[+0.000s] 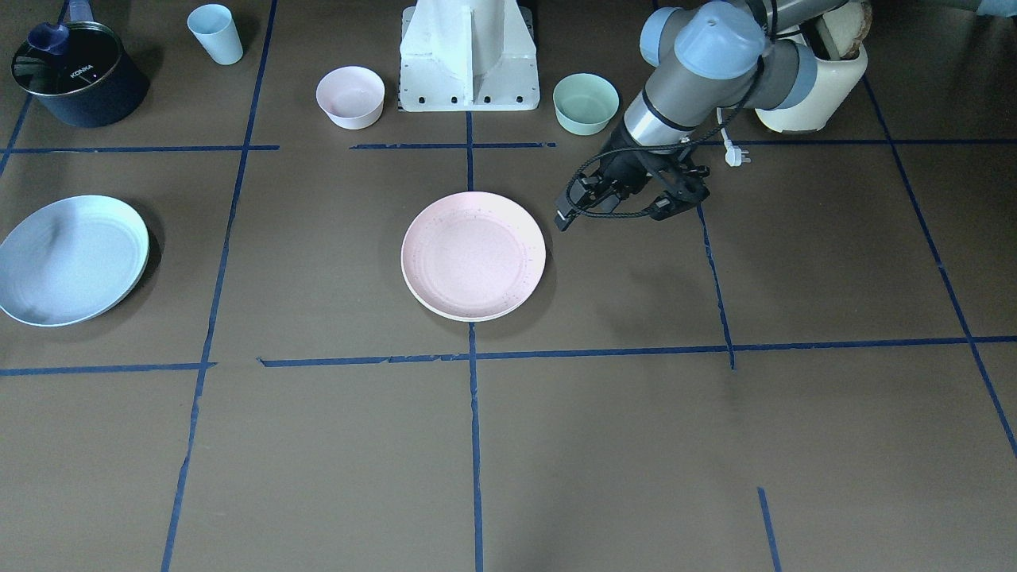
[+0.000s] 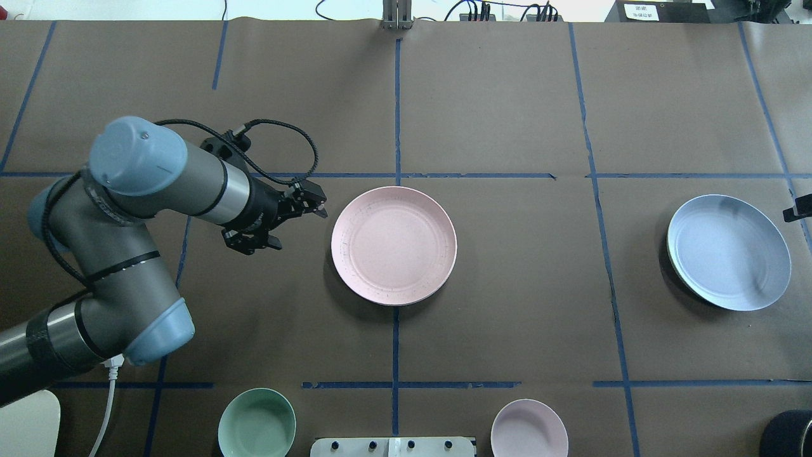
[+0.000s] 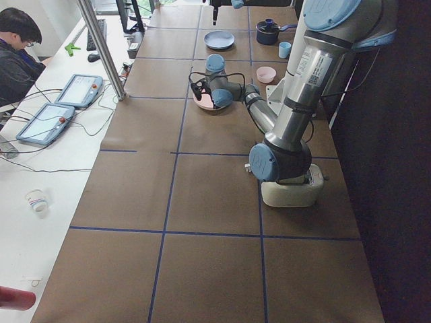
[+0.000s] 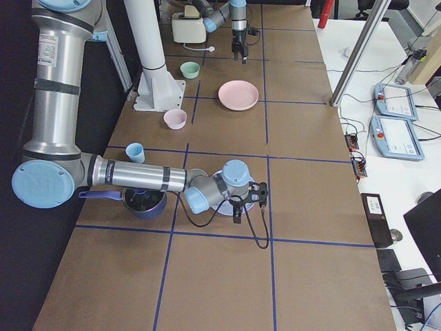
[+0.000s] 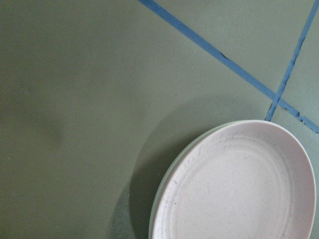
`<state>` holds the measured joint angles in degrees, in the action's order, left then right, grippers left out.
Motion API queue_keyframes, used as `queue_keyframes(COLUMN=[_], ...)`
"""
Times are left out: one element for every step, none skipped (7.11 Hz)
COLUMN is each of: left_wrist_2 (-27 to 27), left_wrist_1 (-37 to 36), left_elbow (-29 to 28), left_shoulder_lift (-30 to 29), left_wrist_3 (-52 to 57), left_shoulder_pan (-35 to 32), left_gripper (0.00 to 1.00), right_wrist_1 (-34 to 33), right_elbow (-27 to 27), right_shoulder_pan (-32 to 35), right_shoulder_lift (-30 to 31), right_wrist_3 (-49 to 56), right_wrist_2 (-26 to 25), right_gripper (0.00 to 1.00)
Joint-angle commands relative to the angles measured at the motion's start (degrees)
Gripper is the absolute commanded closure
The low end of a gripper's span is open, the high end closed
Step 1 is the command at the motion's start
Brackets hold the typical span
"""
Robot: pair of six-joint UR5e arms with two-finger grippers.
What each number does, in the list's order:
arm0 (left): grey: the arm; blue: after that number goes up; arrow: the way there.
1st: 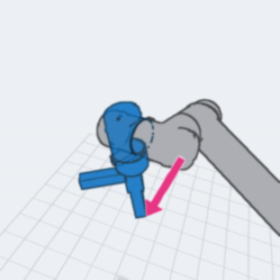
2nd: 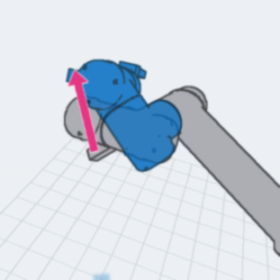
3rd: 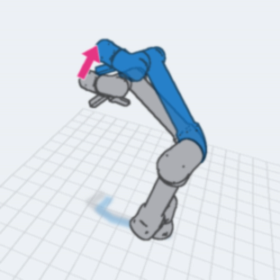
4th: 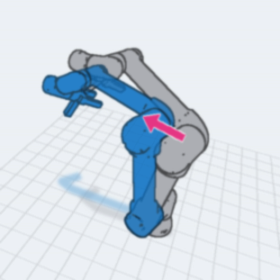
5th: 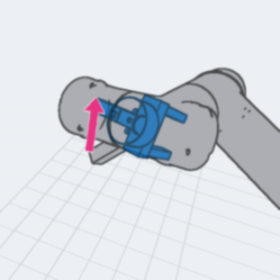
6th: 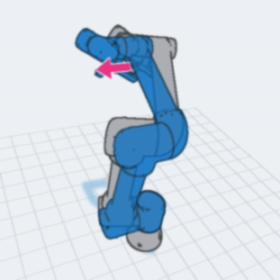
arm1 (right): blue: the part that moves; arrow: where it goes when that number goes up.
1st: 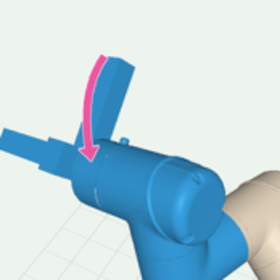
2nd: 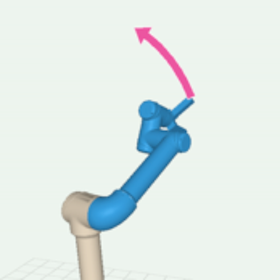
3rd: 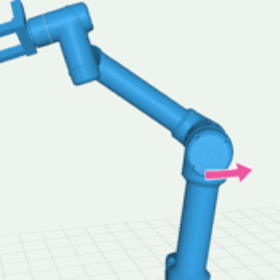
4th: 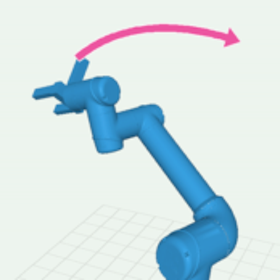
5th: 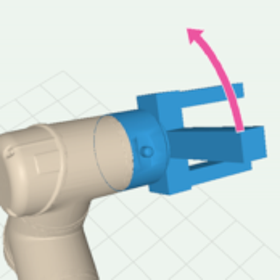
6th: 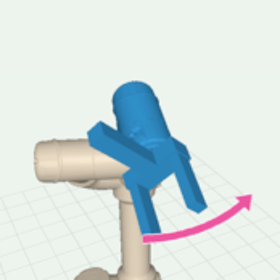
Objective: Stack three plates with pink and blue
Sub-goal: 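Withdraw the left gripper while the right gripper reaches to the light blue plate rim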
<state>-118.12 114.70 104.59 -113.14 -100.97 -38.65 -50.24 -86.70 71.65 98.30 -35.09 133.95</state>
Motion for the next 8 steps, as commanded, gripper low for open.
queue_keyframes(left_wrist_2=[-1.14,-1.23,-1.23,-1.23,-1.23,-1.23,-1.23,-1.23], left_wrist_1=[-0.79,-0.8,-0.88,-0.89,-0.89,-0.89,-0.89,-0.89], left_elbow=[3.15,3.33,3.34,3.68,4.47,5.44,5.53,5.62], left_shoulder_lift=[3.61,4.06,4.41,4.68,5.81,6.95,7.22,7.4], left_wrist_3=[3.84,3.85,3.85,3.85,3.94,3.94,3.94,3.94], left_shoulder_pan=[-1.6,-2.56,-2.65,-2.66,-3.0,-3.53,-3.62,-3.8], left_gripper=[0.0,0.0,0.0,0.0,0.0,0.0,0.0,0.0], right_wrist_1=[14.76,16.04,16.05,16.05,16.05,16.05,16.05,16.14], right_elbow=[6.54,6.55,6.55,6.63,6.55,6.55,6.55,6.46], right_shoulder_pan=[-3.78,-4.93,-5.99,-6.52,-6.53,-6.53,-6.44,-6.44], right_shoulder_lift=[0.05,1.09,1.27,1.54,1.89,1.98,2.07,2.07], right_wrist_3=[-10.1,-11.22,-11.14,-11.14,-11.31,-11.4,-11.14,-11.14], right_wrist_2=[-1.05,-1.14,-2.71,-3.68,-3.69,-3.69,-3.69,-3.69], right_gripper=[0.0,0.0,0.0,0.0,0.18,0.59,0.87,0.98])
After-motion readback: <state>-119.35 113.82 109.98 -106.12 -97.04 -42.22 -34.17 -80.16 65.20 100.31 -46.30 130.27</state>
